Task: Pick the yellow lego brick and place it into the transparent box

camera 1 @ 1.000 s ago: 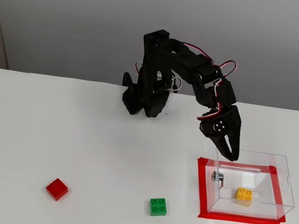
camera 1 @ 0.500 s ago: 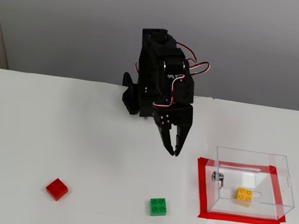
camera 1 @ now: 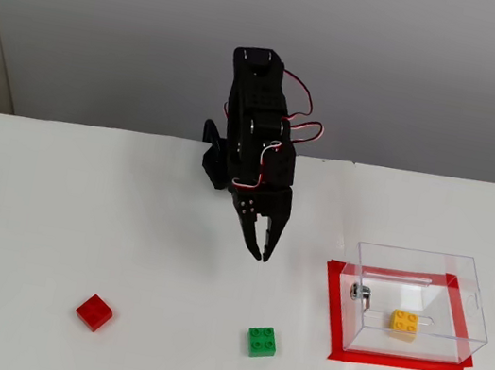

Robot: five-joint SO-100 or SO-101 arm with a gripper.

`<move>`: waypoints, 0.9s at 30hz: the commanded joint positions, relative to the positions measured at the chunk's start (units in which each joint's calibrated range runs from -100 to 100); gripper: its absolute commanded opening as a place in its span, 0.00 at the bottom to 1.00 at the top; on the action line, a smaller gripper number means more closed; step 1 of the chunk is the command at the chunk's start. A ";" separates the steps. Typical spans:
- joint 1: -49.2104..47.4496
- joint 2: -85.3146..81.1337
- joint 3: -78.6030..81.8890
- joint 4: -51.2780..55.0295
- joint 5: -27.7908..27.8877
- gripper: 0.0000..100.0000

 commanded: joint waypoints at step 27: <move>0.56 -44.05 38.76 -3.07 0.13 0.02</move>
